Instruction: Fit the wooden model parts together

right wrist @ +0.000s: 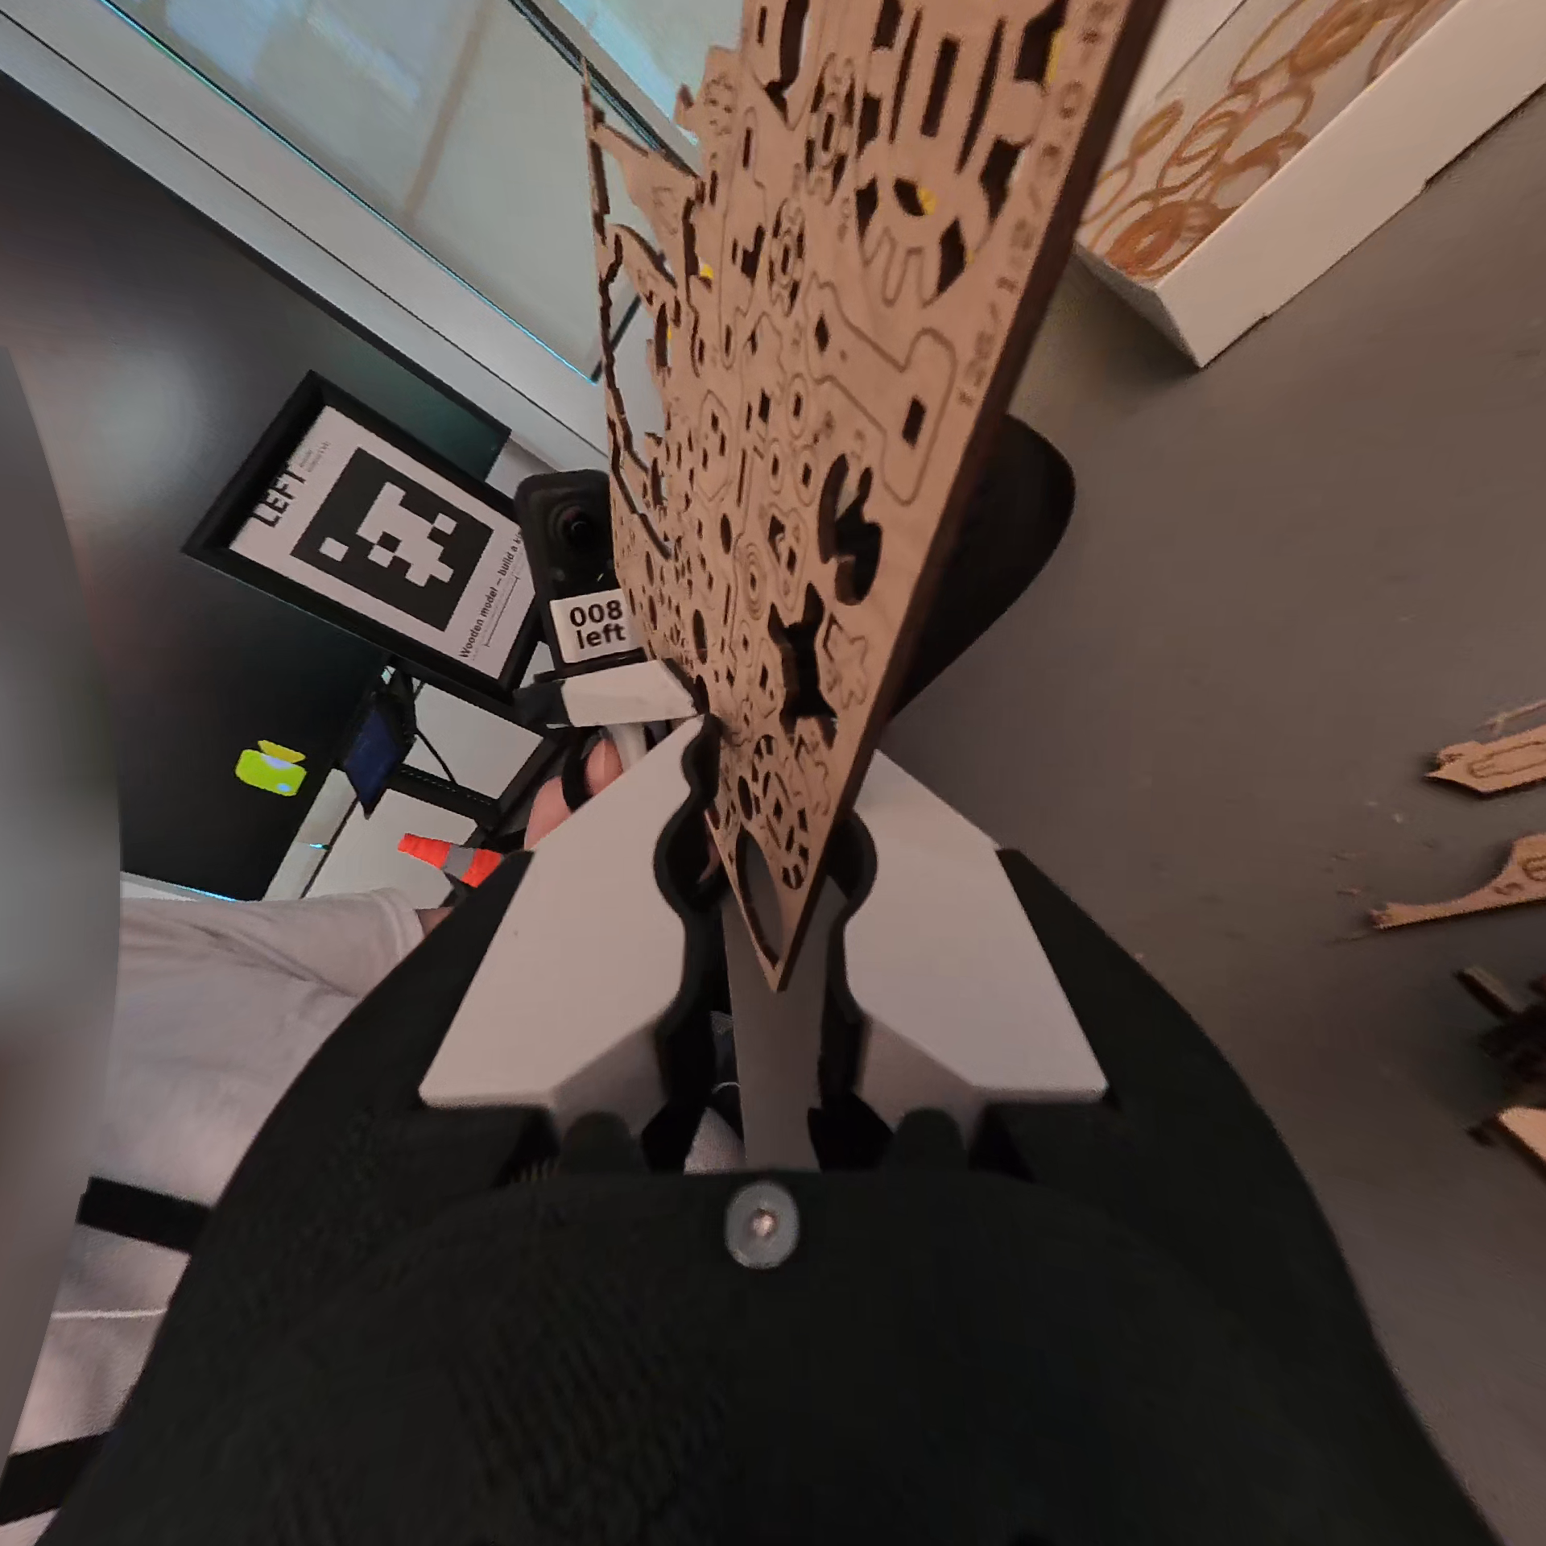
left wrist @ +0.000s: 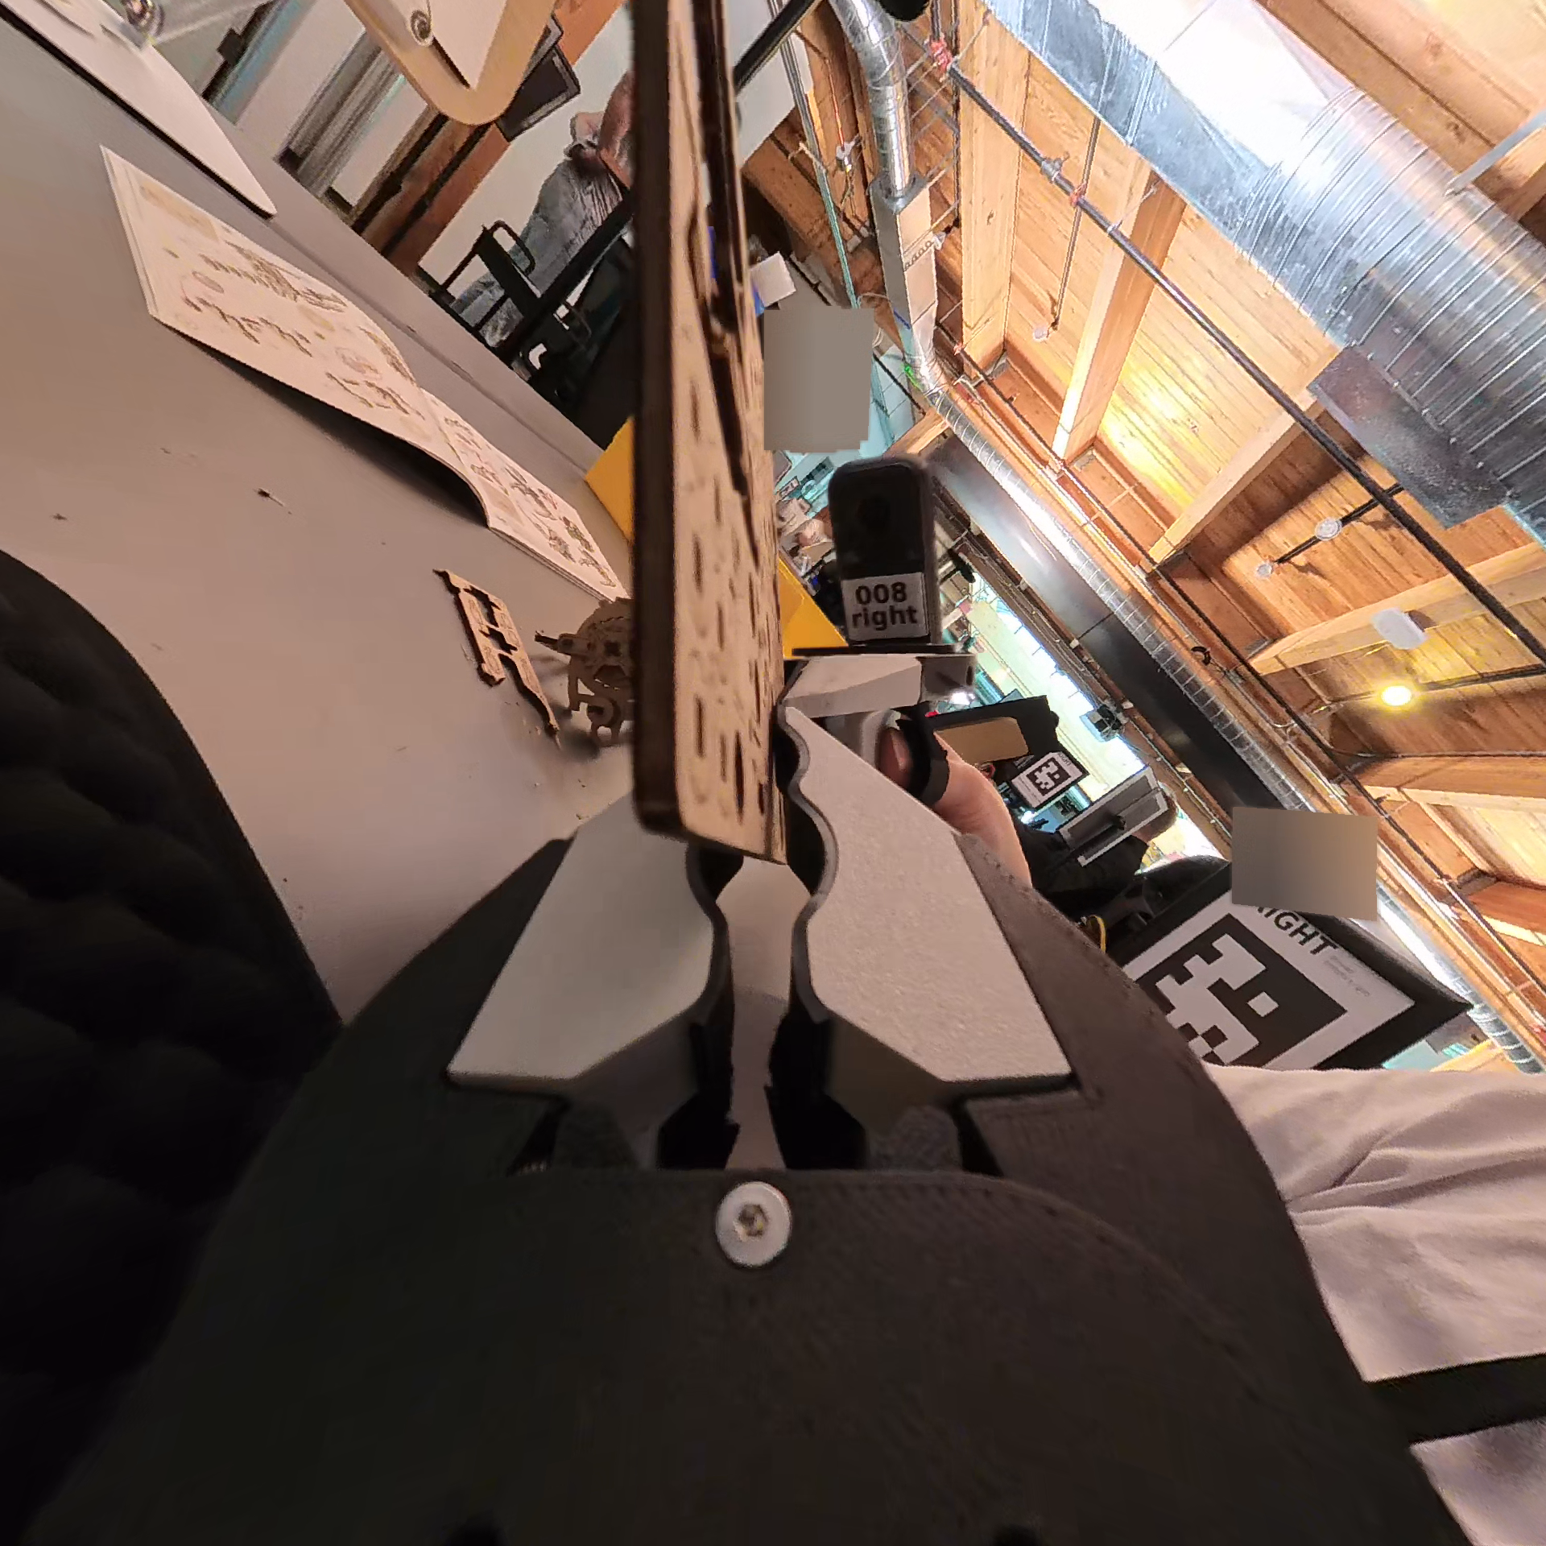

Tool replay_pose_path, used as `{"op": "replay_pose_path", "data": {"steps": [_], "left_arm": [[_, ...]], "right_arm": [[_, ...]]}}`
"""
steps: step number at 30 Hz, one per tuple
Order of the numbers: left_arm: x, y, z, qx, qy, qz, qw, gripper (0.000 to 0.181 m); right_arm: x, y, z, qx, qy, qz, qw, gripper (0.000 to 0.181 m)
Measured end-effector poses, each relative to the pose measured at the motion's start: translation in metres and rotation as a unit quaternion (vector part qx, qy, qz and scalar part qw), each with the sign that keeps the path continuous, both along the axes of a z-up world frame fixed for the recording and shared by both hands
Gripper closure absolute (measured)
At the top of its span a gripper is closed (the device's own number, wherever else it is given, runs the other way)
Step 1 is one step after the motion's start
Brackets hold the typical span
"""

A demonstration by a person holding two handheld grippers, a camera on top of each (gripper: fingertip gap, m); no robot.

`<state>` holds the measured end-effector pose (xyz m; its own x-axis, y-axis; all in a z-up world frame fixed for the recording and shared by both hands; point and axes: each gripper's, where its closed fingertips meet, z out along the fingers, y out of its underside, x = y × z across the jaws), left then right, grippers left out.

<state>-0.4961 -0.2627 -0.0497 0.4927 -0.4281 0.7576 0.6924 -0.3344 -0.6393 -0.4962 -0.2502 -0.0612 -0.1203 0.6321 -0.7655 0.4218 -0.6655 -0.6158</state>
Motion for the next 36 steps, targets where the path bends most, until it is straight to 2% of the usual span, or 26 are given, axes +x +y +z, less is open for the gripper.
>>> {"op": "replay_pose_path", "data": {"steps": [9,12,17,23,36], "left_arm": [[0.001,-0.001,-0.004,-0.006,0.006,0.003,1.000,0.181],[0.002,-0.002,-0.005,-0.001,0.009,0.003,1.000,0.179],[0.009,-0.003,-0.008,-0.009,0.020,-0.016,1.000,0.174],[0.016,-0.004,-0.010,-0.013,0.032,-0.039,0.999,0.181],[0.018,-0.005,-0.013,-0.020,0.032,-0.047,0.998,0.181]], "right_arm": [[0.001,-0.001,-0.007,0.009,-0.010,-0.011,1.000,0.158],[0.003,-0.005,-0.003,0.000,0.004,-0.008,1.000,0.166],[0.007,-0.006,-0.001,-0.013,0.021,-0.015,1.000,0.167],[0.011,-0.008,-0.005,-0.014,0.020,-0.008,1.000,0.165],[0.012,-0.009,-0.010,0.019,0.011,-0.002,1.000,0.164]]}}
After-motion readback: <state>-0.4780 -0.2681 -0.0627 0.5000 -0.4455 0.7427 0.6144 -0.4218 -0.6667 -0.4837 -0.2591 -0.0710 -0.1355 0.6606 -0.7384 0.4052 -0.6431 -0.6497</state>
